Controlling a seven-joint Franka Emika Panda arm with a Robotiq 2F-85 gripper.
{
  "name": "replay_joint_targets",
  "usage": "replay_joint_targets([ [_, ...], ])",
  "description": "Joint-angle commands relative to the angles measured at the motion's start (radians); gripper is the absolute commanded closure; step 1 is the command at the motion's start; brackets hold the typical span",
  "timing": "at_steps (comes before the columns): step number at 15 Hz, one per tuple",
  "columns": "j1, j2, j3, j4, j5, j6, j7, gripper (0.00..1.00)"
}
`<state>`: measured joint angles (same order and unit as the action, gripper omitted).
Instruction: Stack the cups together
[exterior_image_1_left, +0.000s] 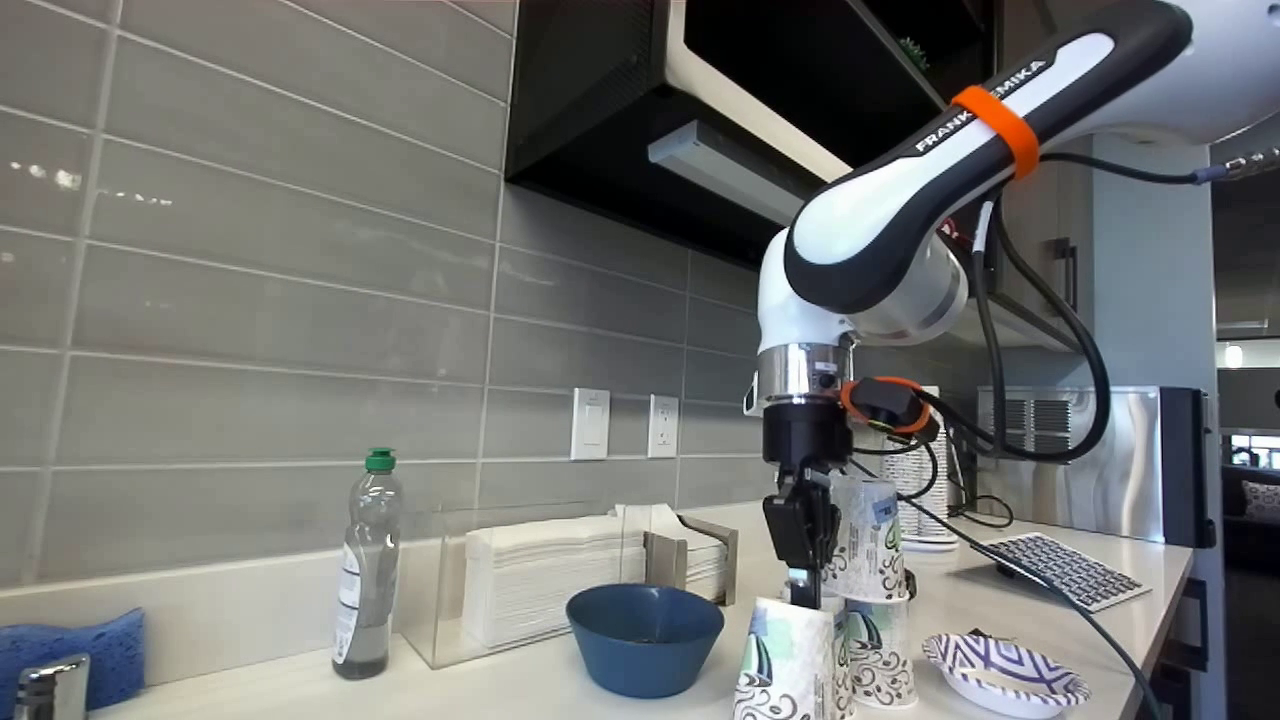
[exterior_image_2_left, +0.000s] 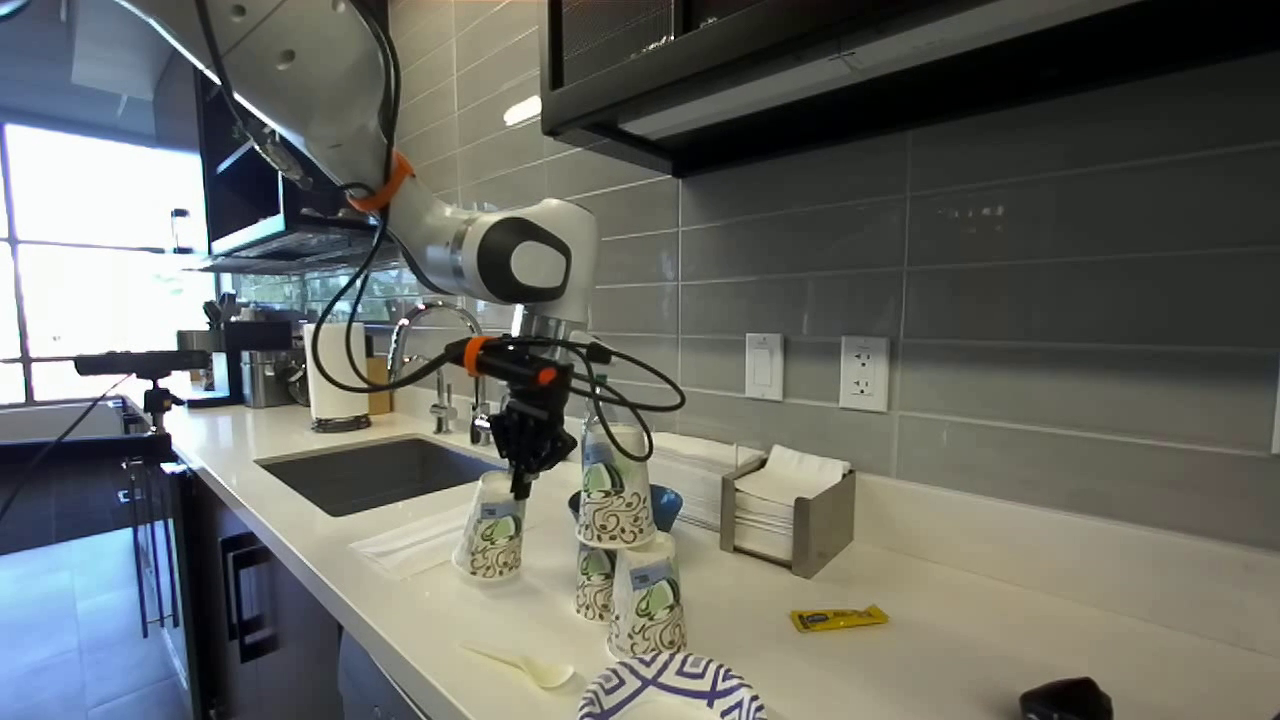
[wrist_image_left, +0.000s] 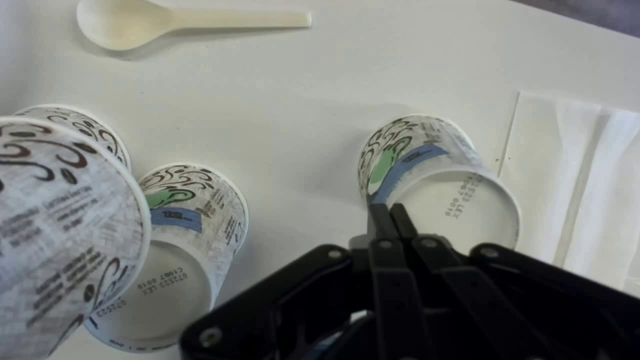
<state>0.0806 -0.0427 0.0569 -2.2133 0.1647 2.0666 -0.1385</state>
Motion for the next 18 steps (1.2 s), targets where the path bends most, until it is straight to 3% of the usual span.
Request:
replay_joint_targets([
  [1,-0.006,-0.053,0.004,0.003,-0.063,-0.037,0.057,1.0],
  [9,-0.013,-0.166,0.009,0.052,-0.186,-0.107,0.175,1.0],
  [18,-0.025,-0.317,0.052,0.207,-0.329,-0.327,0.326,1.0],
])
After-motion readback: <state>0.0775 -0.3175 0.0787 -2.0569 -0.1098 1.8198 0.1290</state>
